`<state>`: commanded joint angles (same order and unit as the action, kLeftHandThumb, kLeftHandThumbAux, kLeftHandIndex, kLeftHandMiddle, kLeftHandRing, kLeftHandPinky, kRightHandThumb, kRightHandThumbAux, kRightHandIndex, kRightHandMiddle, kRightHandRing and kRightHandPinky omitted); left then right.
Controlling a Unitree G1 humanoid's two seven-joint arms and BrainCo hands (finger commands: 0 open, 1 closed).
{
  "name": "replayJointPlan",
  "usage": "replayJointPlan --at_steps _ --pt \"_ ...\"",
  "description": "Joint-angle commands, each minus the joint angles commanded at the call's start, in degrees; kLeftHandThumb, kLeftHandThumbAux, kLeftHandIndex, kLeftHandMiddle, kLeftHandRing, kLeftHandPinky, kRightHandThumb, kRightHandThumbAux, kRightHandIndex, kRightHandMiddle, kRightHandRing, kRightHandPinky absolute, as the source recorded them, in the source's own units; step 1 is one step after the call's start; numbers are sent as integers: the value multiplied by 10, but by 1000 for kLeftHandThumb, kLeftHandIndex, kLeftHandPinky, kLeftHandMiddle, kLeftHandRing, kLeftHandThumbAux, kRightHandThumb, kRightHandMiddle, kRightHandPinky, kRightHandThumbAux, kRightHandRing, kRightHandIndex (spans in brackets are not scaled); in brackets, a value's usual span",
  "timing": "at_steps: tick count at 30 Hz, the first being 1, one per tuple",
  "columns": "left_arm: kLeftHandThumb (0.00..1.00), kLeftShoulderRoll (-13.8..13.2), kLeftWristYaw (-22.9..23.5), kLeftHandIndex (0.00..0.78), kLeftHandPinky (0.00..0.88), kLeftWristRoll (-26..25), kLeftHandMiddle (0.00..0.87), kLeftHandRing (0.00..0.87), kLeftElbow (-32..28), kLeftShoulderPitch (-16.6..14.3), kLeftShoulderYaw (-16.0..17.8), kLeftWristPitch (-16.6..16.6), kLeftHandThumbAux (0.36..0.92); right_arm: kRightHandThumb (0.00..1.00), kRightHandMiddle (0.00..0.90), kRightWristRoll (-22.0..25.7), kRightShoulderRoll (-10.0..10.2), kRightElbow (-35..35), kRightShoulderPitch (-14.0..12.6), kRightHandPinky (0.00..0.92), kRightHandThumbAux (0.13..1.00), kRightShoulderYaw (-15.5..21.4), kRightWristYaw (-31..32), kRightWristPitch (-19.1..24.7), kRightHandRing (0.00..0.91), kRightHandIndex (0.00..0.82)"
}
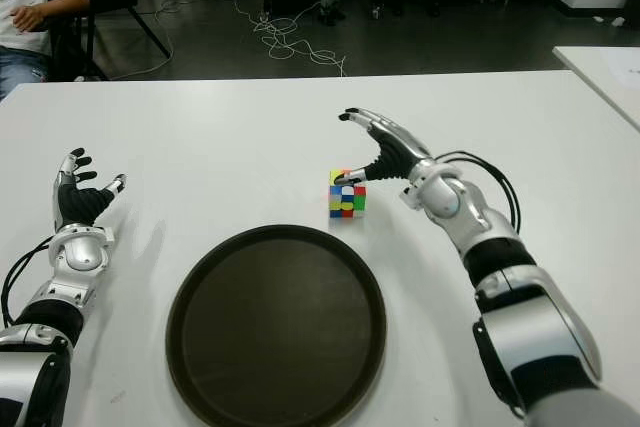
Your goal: Pick up the Rubik's Cube and put it in the plate
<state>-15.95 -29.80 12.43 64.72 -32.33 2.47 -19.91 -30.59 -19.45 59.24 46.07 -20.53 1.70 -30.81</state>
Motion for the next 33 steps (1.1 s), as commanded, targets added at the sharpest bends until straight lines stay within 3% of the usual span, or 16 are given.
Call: replayJointPlan --at_steps 4,8,13,21,25,33 --pt "151 1 0 114 251 -1 183 200 0 0 1 2 765 0 7 -9 1 -2 3 31 570 -12 5 10 16 31" --pt "146 1 2 113 304 -3 209 241 -2 0 1 5 764 0 2 -18 4 -7 6 22 565 -23 16 24 14 15" --pt "145 2 4 113 285 -4 219 246 -5 0 1 7 760 0 0 -20 8 -1 13 3 594 -32 31 37 3 4" --pt "168 4 5 120 380 -7 225 277 -9 2 4 1 788 0 0 -25 8 1 19 0 609 -42 44 47 0 2" --pt "166 5 4 117 343 -6 216 261 -9 2 3 3 789 0 0 -27 8 2 22 0 631 -48 48 50 0 5" --pt "187 5 2 121 358 -9 215 263 -6 2 6 -4 792 0 0 -26 8 2 23 0 662 -51 58 48 0 5"
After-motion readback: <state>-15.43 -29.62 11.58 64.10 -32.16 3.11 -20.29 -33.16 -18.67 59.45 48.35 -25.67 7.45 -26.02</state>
